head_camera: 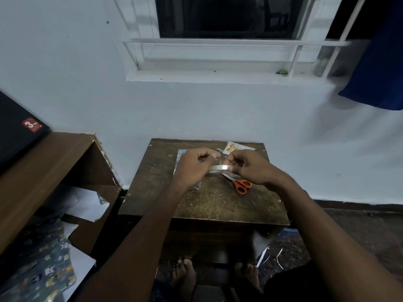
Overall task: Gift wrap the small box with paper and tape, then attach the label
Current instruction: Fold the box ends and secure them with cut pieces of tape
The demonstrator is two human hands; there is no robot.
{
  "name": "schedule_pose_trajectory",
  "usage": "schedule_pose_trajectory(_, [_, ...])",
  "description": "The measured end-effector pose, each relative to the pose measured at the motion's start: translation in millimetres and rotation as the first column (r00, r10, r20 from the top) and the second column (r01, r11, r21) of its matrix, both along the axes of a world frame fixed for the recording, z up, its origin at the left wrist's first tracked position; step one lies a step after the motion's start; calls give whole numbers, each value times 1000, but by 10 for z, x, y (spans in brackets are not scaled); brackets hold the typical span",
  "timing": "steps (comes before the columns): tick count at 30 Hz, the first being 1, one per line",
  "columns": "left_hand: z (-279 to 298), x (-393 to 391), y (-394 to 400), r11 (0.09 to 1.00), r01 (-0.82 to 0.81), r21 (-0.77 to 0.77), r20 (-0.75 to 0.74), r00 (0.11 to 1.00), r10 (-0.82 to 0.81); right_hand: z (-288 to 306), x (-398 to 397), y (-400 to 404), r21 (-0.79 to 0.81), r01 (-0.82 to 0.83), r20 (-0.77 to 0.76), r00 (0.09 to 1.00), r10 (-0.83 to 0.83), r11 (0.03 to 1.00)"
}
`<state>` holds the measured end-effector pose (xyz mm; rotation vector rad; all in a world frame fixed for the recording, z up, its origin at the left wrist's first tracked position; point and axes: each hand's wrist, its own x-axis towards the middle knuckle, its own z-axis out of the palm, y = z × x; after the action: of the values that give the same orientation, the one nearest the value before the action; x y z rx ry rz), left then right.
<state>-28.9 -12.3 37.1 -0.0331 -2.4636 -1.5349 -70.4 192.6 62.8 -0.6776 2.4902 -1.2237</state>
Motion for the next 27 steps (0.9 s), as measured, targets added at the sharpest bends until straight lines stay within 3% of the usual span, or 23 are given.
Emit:
schedule_pose_trajectory(13, [-7, 34, 27, 984, 4, 179, 18, 1000, -7, 21, 30, -22, -86, -12, 69, 997, 18, 996])
schedule_pose_trajectory(16, [-33, 12, 41, 987, -5, 163, -24, 1000, 9, -41, 11, -69, -34, -7, -106, 994, 3, 999])
schedule_pose_trajectory(20, [-51, -12, 56, 993, -38, 115, -141, 988, 54, -73, 17, -186, 163, -3, -330, 942, 58, 987])
schedule_pose_trajectory(25, [21, -23, 39, 970, -118, 210, -178, 971, 157, -95, 55, -231, 244, -6, -314, 946, 85, 970])
schedule_pose_trajectory(27, [54, 1, 17, 981, -70, 181, -162, 982, 100, -139, 48, -215, 247, 0, -280, 957, 71, 969])
